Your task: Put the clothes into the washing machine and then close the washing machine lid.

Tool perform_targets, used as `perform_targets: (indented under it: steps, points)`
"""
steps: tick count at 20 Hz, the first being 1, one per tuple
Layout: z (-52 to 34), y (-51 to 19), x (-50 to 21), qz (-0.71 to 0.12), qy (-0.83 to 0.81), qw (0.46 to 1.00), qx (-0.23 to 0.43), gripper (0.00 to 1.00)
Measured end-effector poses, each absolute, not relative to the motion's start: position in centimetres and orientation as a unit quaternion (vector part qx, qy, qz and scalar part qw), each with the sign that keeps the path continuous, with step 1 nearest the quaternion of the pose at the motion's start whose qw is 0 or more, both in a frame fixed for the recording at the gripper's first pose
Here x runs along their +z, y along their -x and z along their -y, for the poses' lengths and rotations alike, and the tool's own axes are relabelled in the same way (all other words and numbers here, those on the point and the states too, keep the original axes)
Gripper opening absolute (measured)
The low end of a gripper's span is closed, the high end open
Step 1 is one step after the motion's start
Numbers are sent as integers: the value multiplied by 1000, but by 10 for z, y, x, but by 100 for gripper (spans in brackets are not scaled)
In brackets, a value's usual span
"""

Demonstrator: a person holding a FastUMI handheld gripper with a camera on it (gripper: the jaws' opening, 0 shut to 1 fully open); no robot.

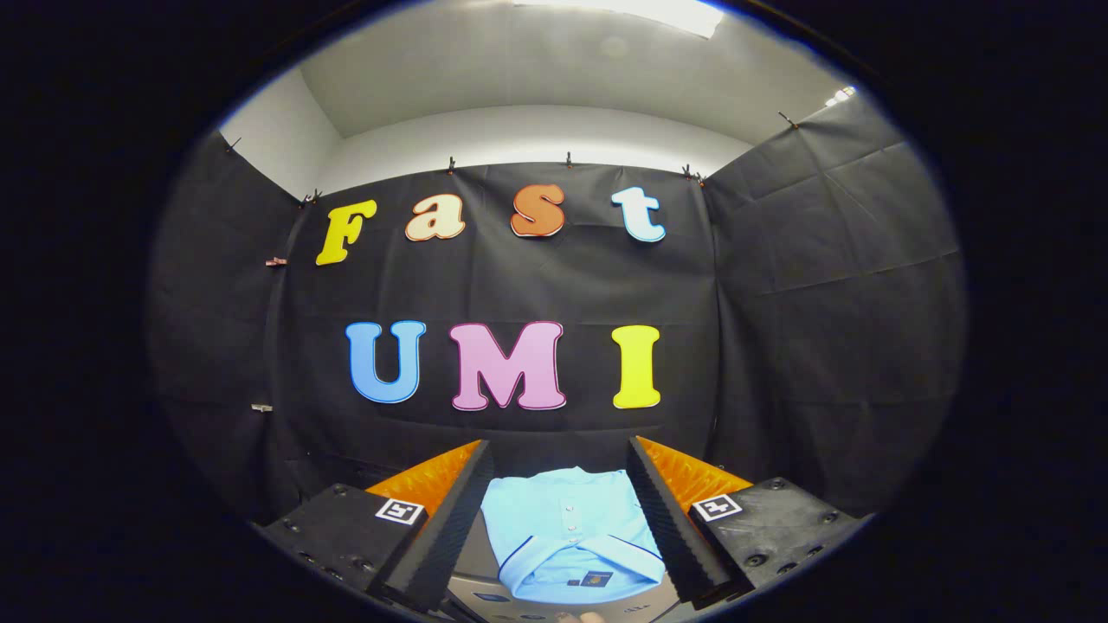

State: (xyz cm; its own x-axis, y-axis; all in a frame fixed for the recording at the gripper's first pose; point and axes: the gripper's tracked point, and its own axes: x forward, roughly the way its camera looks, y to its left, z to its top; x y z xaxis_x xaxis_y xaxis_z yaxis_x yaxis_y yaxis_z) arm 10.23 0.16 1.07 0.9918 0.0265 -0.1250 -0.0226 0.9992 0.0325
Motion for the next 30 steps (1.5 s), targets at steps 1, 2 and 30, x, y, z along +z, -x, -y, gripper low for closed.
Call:
perform_targets:
  steps: [1, 2, 30]
  points:
    - [-1, -114, 7, -74, -20, 997, 12, 97]
    - [-2, -126, 2, -87, -24, 996, 12, 97]
    - [28, -260, -269, -462, 8, 886, -39, 97]
